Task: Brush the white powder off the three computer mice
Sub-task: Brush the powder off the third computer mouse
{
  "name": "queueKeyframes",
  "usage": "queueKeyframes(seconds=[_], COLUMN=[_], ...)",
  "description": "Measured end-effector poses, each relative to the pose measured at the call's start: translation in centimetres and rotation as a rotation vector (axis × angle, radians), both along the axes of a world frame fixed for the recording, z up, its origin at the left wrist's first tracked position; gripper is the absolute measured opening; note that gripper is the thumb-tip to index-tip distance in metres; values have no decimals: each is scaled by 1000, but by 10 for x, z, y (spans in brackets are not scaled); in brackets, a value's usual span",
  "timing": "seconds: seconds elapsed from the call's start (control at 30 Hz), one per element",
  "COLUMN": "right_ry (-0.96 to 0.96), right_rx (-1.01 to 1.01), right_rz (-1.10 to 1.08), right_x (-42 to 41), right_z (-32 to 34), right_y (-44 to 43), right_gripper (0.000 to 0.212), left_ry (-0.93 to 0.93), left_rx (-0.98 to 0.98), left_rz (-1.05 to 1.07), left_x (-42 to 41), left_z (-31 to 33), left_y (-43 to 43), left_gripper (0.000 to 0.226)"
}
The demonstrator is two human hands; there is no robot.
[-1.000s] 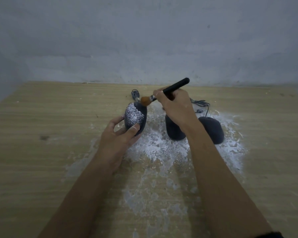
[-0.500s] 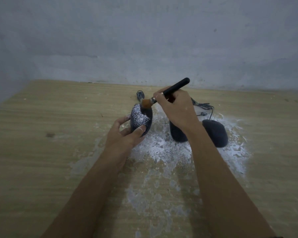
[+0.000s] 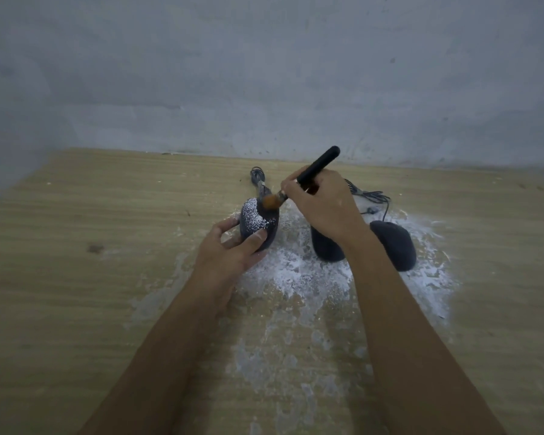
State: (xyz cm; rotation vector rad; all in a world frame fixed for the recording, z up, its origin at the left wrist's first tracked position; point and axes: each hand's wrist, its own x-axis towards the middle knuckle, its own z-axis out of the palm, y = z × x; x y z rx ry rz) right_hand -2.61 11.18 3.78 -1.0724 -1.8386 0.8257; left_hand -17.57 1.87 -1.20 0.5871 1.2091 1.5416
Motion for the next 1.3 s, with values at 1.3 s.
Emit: queueKeyframes(seconds=[1.3], right_ry=[114], right_rx=[-80], right_rz=[73], right_x=[6], right_z=[1], right_y=[-12], right_gripper=[13], left_ry=[-196], left_rx=[-70], left_rz=[-65], left_x=[-3], left_z=[5], left_y=[5], left_gripper=[30])
